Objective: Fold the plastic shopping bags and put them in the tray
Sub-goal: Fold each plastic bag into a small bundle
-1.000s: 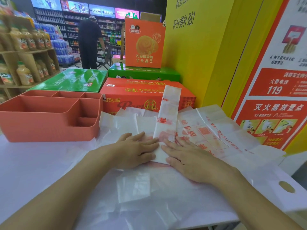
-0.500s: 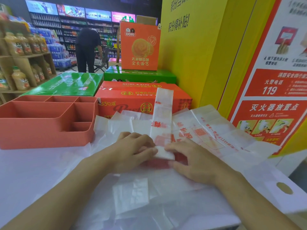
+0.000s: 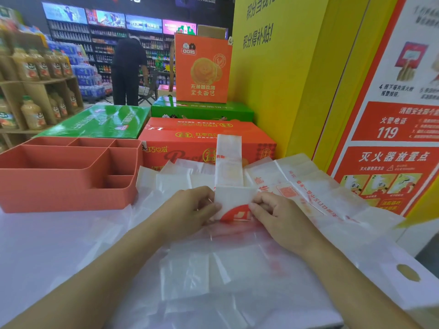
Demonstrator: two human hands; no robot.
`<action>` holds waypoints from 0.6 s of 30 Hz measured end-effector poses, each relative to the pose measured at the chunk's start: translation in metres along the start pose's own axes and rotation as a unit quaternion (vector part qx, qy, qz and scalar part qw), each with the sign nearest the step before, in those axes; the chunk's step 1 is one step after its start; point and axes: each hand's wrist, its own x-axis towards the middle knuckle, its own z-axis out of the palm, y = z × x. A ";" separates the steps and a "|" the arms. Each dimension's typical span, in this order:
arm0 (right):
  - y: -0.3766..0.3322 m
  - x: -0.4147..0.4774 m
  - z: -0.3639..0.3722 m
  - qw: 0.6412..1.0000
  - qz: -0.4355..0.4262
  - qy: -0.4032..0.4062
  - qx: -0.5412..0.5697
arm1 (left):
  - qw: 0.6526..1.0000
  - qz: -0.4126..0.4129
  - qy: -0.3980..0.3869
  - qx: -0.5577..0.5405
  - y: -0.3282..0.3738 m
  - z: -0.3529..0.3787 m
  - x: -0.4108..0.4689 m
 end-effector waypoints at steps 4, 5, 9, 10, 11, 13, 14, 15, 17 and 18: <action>-0.004 0.001 -0.003 1.000 0.004 -0.004 -0.003 | 0.998 -0.043 -0.002 -0.041 0.001 0.000 0.001; -0.005 0.002 -0.004 1.000 0.007 -0.005 0.003 | 0.998 -0.047 -0.002 -0.039 0.001 0.000 0.002; -0.005 0.006 0.000 0.999 0.041 0.006 0.006 | 0.998 -0.062 0.018 -0.024 -0.002 0.004 0.007; -0.004 0.006 0.000 0.999 0.046 0.008 -0.006 | 0.998 -0.059 0.024 0.003 -0.002 0.006 0.008; -0.004 0.005 0.002 0.999 0.043 0.005 -0.017 | 0.998 -0.058 0.029 0.022 -0.003 0.008 0.008; -0.003 0.004 0.004 0.999 0.026 -0.005 -0.048 | 0.997 -0.058 0.033 0.044 -0.003 0.010 0.009; -0.001 0.004 0.004 0.997 0.018 -0.009 -0.071 | 0.996 -0.055 0.032 0.054 -0.003 0.011 0.009; 0.001 0.004 0.004 0.996 0.015 -0.010 -0.092 | 0.996 -0.053 0.031 0.065 -0.003 0.011 0.009; 0.004 0.006 0.003 0.993 0.023 -0.012 -0.112 | 0.995 -0.051 0.027 0.077 -0.002 0.012 0.008; 0.005 0.007 0.003 0.991 0.028 -0.014 -0.127 | 0.995 -0.051 0.025 0.086 -0.002 0.012 0.007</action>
